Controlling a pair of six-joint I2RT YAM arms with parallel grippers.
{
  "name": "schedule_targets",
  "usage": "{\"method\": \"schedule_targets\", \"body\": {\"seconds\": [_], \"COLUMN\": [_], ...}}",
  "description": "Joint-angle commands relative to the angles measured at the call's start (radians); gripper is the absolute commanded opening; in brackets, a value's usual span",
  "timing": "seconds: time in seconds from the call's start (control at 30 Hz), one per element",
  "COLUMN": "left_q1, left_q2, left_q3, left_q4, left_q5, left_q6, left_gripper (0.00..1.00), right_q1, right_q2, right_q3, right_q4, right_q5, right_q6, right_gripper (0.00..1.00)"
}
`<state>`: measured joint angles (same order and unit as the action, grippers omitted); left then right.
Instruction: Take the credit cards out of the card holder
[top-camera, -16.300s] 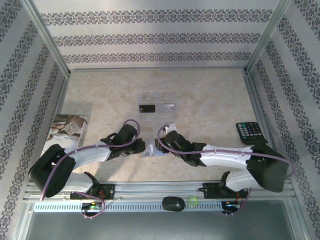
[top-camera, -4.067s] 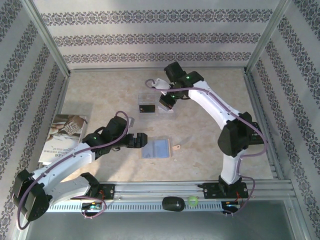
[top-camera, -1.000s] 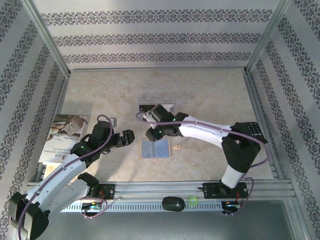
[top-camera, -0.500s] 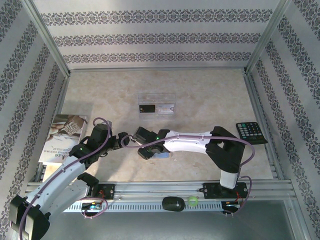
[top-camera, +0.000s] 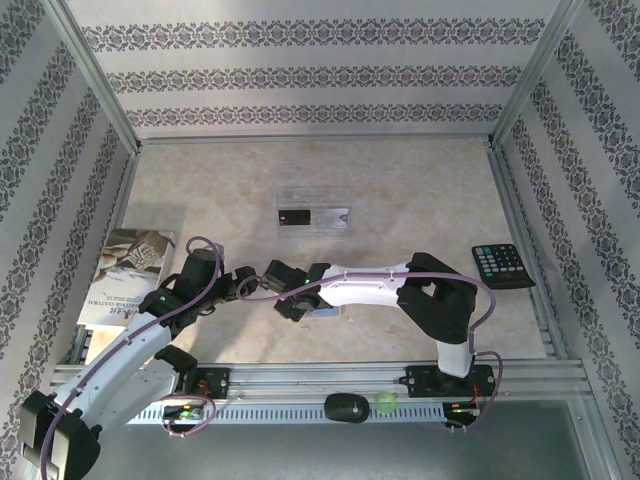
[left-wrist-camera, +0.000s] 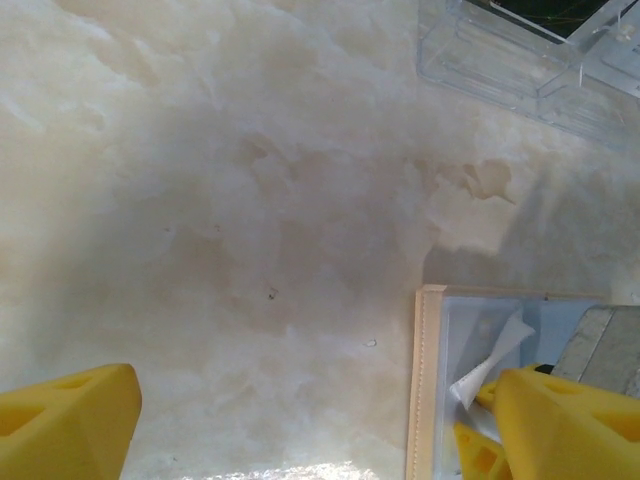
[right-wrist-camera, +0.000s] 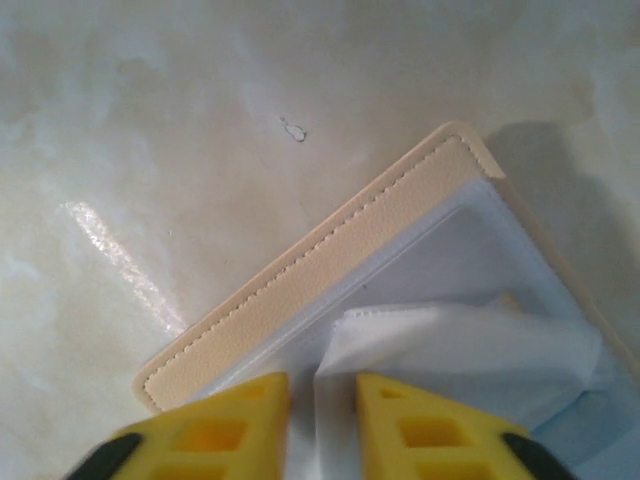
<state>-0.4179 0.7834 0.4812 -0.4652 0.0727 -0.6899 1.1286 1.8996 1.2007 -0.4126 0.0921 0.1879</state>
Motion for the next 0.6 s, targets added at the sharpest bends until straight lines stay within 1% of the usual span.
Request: {"method": "schedule_targets", "body": {"seconds": [0.0, 0.07, 0.13, 0.2, 0.3, 0.37, 0.47, 0.57], "left_q1": [0.013, 0.013, 0.011, 0.009, -0.007, -0.027, -0.068, -0.100], "left_q2": [-0.007, 0.003, 0.014, 0.031, 0.069, 0.099, 0.149, 0.205], "left_q3": [-0.018, -0.022, -0.035, -0.052, -0.071, -0.086, -0.102, -0.101], "left_q4": [0.010, 0.032, 0.072, 0.116, 0.185, 0.245, 0.328, 0.390], "left_q5": [0.040, 0.072, 0.112, 0.147, 0.188, 0.204, 0.215, 0.226], "left_q6": [-0.001, 0.007, 0.007, -0.004, -0.021, -0.038, -0.061, -0.070], "left_gripper": [0.87, 0.84, 0.81, 0.77, 0.67, 0.57, 0.47, 0.40], "right_q1": [0.003, 0.001, -0.002, -0.010, -0.030, -0.037, -0.049, -0.061], "right_q2": [0.003, -0.016, -0.036, -0.062, -0.102, -0.133, -0.168, -0.188], "right_q3": [-0.029, -0.045, -0.063, -0.089, -0.149, -0.190, -0.246, -0.286], "right_q4": [0.012, 0.053, 0.097, 0.152, 0.254, 0.319, 0.403, 0.452], "right_q5": [0.007, 0.002, -0.007, -0.022, -0.055, -0.063, -0.090, -0.103], "right_q6": [0.009, 0.003, 0.000, 0.005, 0.034, 0.052, 0.073, 0.091], "right_gripper": [0.13, 0.05, 0.01, 0.00, 0.00, 0.00, 0.00, 0.00]}}
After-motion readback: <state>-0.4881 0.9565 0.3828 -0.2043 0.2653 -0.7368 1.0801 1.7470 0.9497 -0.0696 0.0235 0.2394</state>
